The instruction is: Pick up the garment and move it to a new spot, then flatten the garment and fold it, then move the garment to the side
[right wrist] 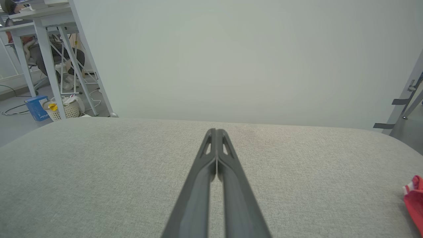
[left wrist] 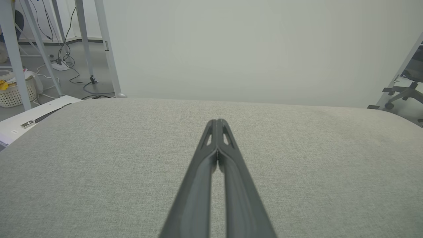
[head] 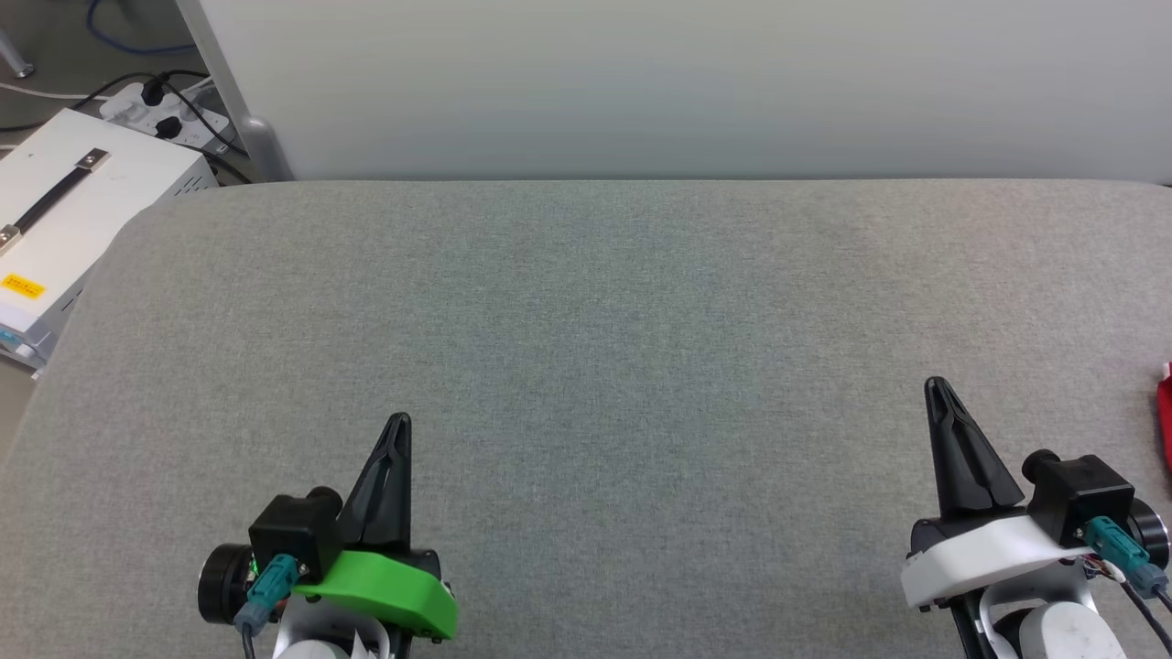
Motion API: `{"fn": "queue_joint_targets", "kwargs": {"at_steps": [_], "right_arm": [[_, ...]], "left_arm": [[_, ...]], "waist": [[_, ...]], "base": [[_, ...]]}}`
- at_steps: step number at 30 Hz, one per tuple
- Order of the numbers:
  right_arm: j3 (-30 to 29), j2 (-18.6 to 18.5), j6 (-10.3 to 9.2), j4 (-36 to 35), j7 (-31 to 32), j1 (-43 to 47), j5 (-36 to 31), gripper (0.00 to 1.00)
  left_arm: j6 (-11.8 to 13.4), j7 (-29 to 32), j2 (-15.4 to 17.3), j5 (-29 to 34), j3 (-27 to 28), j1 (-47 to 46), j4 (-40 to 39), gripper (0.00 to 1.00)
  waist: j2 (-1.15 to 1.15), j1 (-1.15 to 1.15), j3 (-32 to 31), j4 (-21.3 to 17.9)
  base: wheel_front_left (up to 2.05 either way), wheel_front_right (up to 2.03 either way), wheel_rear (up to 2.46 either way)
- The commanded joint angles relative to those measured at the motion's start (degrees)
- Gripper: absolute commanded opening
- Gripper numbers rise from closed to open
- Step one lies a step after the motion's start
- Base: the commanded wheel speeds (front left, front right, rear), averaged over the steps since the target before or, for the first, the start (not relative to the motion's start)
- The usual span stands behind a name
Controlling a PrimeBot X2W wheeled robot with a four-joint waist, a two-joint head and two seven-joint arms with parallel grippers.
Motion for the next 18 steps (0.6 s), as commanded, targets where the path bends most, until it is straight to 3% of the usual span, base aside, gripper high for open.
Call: {"fn": "queue_joint_targets", "kwargs": {"at_steps": [1,18], "right_arm": [[-0.05,0.01,-0.01,-0.27,0.32,0.23,-1.14,0.0],[-0.13,0.03,-0.02,-0.62,2.25,0.41,-2.04,0.0]], "left_arm": [[0.34,0.33,-0.08,0.5,0.38,0.01,-0.36,0.0],[1.33,2.29,-0.12,2.06,1.11,0.0,-1.04,0.0]], "waist": [[0.12,0.0,-0.03,0.0],[0.21,0.0,-0.41,-0.01]], "base": [[0.0,0.0,0.0],[0.0,0.0,0.0]]}}
